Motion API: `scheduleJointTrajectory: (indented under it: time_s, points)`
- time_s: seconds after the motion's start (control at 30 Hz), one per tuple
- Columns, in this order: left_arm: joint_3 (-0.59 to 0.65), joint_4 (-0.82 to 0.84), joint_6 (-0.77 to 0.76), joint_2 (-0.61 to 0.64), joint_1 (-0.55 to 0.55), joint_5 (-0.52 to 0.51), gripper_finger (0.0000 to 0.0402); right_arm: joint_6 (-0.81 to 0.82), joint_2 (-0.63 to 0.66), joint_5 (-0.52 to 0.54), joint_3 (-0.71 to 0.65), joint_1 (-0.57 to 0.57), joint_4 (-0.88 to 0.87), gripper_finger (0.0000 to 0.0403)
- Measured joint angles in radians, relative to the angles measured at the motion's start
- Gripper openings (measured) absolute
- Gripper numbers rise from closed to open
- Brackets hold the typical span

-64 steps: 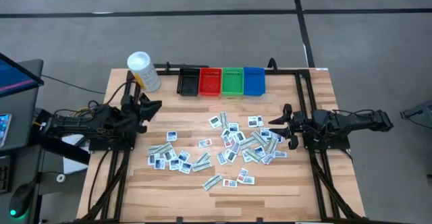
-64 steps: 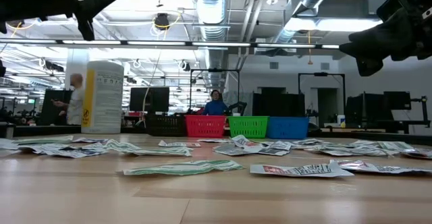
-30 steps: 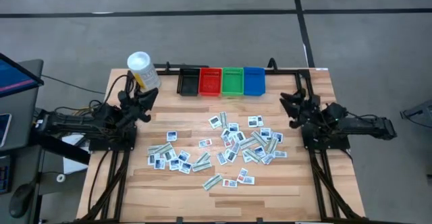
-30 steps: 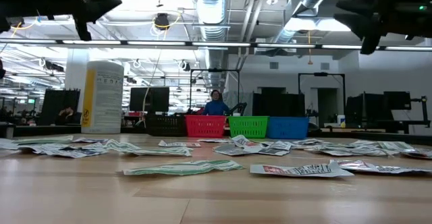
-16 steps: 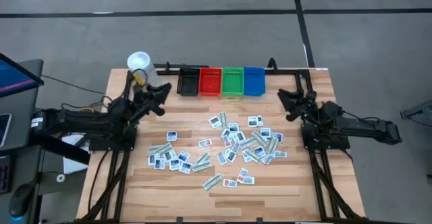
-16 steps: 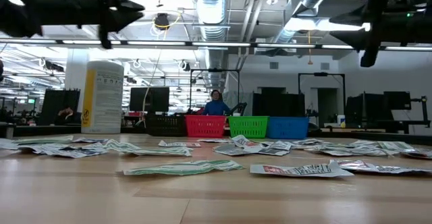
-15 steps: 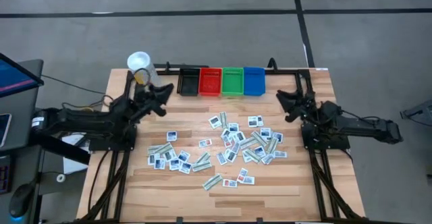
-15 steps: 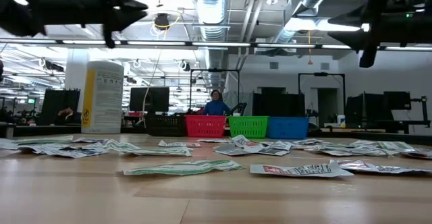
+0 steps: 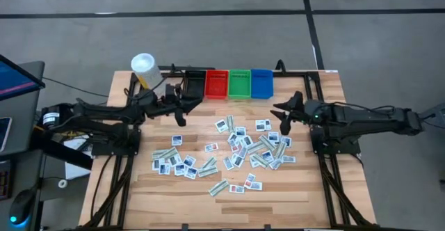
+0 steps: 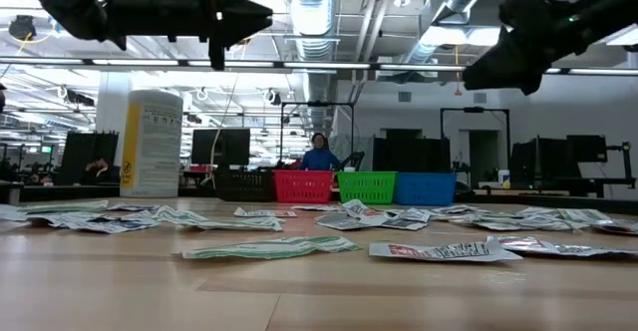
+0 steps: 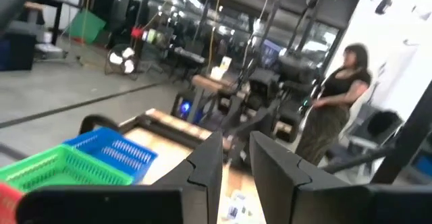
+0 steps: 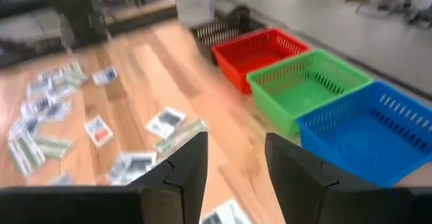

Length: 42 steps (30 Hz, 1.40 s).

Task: Pick & Place First Aid Supplies
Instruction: Put the bandage pack into the blue bin

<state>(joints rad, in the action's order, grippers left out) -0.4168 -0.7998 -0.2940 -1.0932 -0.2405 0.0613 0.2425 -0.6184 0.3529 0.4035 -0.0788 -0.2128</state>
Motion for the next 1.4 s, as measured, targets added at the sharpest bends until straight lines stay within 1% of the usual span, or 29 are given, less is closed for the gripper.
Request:
scheduleJointTrajectory:
  time_s: [0.17,0.33,0.47,0.63,0.83,0.97,1.1,1.27,1.4]
  points:
    - [0.0,0.073,0.072,0.018,0.055,-0.082,0.0076,0.073,-0.067,-0.051,0.03,0.0,-0.045,0.0143]
    - [0.007,0.104,0.088,0.018,0.117,-0.118,0.0076,0.101,-0.114,-0.133,0.03,0.001,-0.068,0.0143]
    - [0.029,0.117,0.077,0.017,0.162,-0.121,0.0076,0.19,-0.164,-0.149,0.03,0.008,-0.132,0.0143]
    - [0.039,0.128,0.071,0.017,0.211,-0.121,0.0076,0.272,-0.233,-0.151,0.03,0.056,-0.222,0.0143]
    - [0.039,0.151,0.114,0.017,0.247,-0.113,0.0076,0.41,-0.312,-0.152,0.03,0.12,-0.238,0.0143]
    - [0.039,0.165,0.106,0.017,0.27,-0.113,0.0076,0.485,-0.356,-0.195,0.029,0.156,-0.273,0.0143]
    - [0.039,0.171,0.081,0.017,0.292,-0.111,0.0076,0.52,-0.386,-0.247,0.029,0.184,-0.314,0.0143]
    - [0.039,0.185,0.084,0.017,0.292,-0.113,0.0076,0.555,-0.41,-0.256,0.029,0.197,-0.354,0.0143]
    - [0.039,0.184,0.085,0.017,0.292,-0.117,0.0076,0.571,-0.416,-0.302,0.029,0.196,-0.392,0.0143]
